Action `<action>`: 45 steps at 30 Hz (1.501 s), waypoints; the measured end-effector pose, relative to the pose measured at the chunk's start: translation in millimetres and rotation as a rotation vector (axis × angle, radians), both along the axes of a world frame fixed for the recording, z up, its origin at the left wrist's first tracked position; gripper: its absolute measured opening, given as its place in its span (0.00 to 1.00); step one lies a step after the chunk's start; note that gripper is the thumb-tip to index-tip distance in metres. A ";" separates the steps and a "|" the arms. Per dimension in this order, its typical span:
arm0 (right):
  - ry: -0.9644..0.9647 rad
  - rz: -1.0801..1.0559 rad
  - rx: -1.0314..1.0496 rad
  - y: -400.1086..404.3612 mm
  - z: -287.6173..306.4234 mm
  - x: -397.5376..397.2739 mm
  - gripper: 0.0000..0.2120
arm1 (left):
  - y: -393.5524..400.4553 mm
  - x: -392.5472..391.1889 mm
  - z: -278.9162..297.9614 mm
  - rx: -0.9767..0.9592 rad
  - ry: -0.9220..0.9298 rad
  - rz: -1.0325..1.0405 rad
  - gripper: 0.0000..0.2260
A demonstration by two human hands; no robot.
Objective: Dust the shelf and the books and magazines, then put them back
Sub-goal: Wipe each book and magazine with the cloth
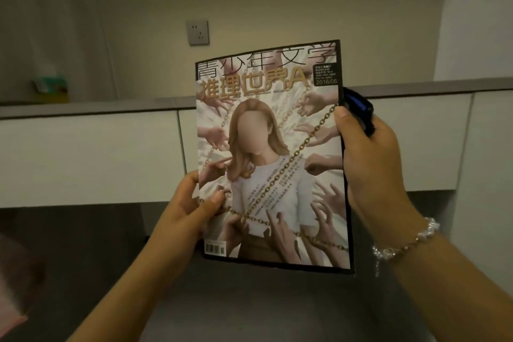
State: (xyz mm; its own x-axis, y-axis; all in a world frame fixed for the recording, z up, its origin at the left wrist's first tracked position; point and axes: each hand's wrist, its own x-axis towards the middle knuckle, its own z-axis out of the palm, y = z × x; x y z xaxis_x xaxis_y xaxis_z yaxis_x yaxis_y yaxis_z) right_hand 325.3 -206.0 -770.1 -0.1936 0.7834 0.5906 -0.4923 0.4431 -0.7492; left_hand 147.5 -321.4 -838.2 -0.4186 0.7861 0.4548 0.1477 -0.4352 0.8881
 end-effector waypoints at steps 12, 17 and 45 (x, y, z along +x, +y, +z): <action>-0.085 -0.403 0.173 59.5 94.3 7.5 0.13 | 43.6 -2.4 133.9 0.243 0.024 0.209 0.10; -0.244 -0.779 0.449 79.6 129.2 9.8 0.10 | 73.0 -24.0 184.6 0.220 0.010 0.313 0.13; -0.686 -0.637 0.480 113.3 95.0 -42.5 0.09 | 78.1 -79.4 194.7 -0.479 0.737 0.278 0.36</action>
State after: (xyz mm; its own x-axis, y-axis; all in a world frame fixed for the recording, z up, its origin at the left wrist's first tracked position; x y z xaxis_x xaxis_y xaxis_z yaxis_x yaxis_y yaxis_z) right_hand 282.8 -92.7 -675.0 -0.2387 0.5709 0.7855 0.3990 0.7952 -0.4566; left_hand 68.1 -243.3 -643.5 -0.3541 0.8737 0.3337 0.7921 0.0905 0.6037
